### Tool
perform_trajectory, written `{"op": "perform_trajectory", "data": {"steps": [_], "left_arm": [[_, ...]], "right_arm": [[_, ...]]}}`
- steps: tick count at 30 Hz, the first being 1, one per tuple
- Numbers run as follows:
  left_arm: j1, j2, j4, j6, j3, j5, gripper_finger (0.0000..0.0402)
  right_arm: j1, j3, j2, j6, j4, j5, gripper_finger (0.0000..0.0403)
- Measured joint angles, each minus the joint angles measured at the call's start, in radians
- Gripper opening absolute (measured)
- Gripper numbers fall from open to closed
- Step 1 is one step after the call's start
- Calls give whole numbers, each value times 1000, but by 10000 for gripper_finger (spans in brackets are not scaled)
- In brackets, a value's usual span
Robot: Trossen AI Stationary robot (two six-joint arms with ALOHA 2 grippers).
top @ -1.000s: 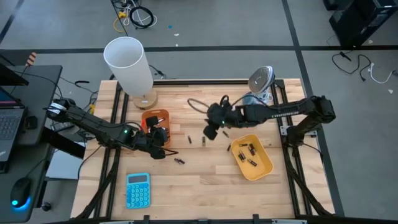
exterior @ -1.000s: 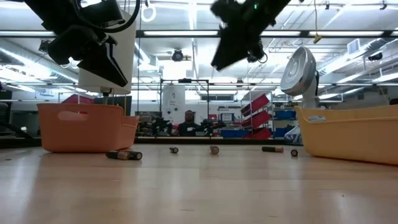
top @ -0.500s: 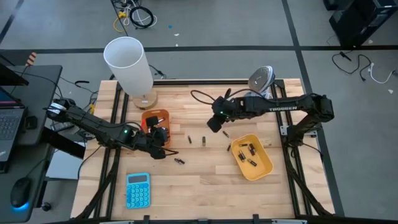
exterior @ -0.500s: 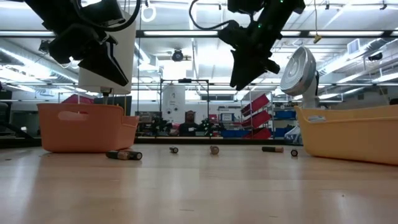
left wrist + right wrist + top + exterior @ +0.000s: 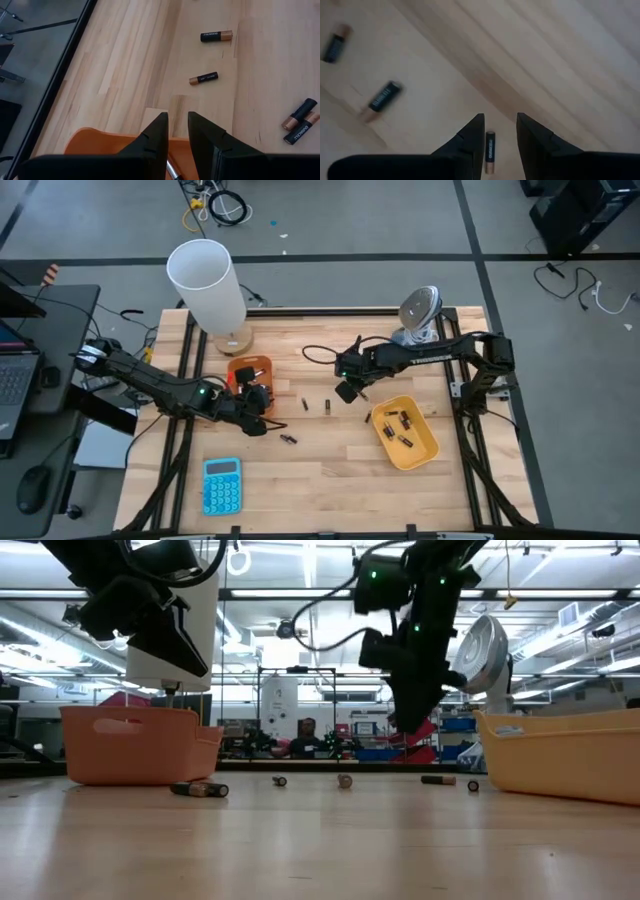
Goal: Sort batteries
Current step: Put the gold battery into the yellow bin
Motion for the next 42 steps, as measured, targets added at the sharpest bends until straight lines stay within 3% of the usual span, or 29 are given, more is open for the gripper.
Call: {"op": "perform_trajectory", "data": {"steps": [8, 33, 37, 42], "left_arm": [[1, 0, -1, 1, 0, -1, 76], [1, 0, -1, 21, 0, -4, 76], [1, 0, 0, 21, 0, -4, 76], [1, 0, 0, 20, 0, -4, 76]], "right_arm": [[3, 0, 96, -4, -14, -84, 99], [24, 0, 161, -61, -41, -101, 98], [24, 0, 161, -77, -39, -98, 82], [21, 0, 161, -105, -34, -102, 33]]}}
